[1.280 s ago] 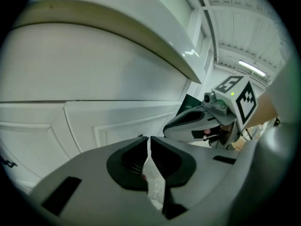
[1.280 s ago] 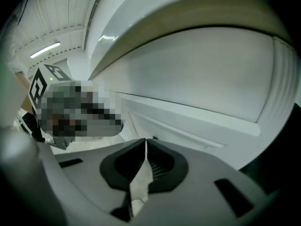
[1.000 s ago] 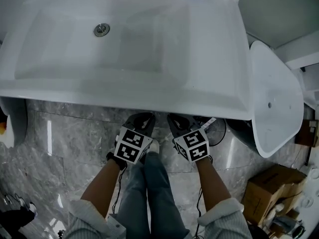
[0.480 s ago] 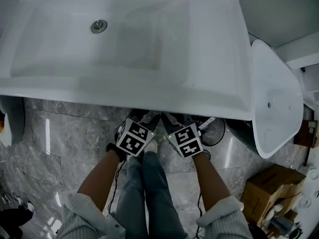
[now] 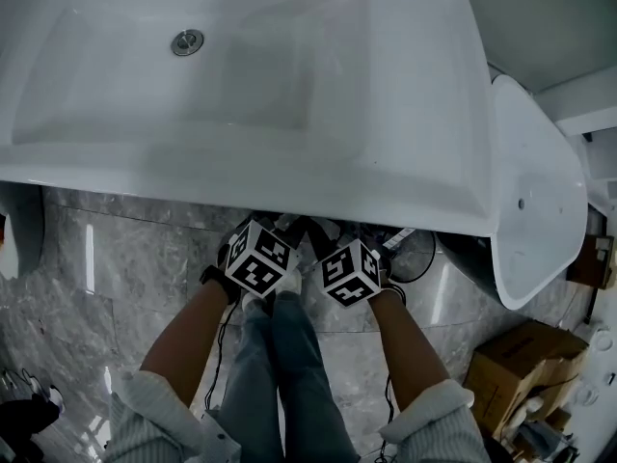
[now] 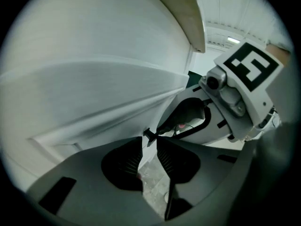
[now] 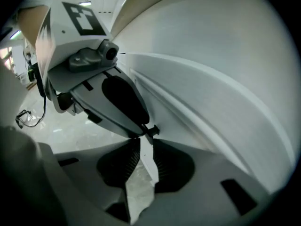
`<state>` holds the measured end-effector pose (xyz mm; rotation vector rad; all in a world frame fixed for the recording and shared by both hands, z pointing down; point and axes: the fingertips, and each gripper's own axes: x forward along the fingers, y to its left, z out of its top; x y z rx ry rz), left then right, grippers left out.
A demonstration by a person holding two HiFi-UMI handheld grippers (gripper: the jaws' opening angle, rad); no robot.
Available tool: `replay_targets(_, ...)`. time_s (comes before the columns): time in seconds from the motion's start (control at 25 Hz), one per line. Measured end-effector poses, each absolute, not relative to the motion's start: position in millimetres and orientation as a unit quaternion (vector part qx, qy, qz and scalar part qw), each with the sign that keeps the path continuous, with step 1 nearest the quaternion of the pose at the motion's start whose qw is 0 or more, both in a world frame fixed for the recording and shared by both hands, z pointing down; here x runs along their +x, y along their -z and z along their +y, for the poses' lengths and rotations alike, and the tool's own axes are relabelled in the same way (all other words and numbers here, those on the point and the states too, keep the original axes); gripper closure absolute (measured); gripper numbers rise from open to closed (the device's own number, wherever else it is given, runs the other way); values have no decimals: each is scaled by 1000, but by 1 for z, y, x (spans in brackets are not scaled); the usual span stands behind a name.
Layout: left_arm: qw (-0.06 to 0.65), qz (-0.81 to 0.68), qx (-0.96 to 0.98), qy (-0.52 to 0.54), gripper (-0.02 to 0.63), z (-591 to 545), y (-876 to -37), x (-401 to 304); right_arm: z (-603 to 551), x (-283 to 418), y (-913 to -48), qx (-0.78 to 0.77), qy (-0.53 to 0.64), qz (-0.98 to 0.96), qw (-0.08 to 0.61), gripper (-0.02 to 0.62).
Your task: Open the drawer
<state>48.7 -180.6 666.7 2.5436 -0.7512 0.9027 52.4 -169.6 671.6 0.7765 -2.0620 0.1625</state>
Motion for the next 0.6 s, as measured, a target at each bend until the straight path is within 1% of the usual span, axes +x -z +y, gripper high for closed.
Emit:
replay_targets(0.28,110,-216,909,-340,539,-176,-666,58,-169,54,-673,293,-14,-832,471,514)
replay_targets(0.36,100,-200,909,-353,538,-174,-669,56,-170,53,-673,287,-5,-834,471,509)
replay_targets(0.6,82,-191,907,-367,540,-174,-674,55,-174,54,-675,301,1,-830,470,530)
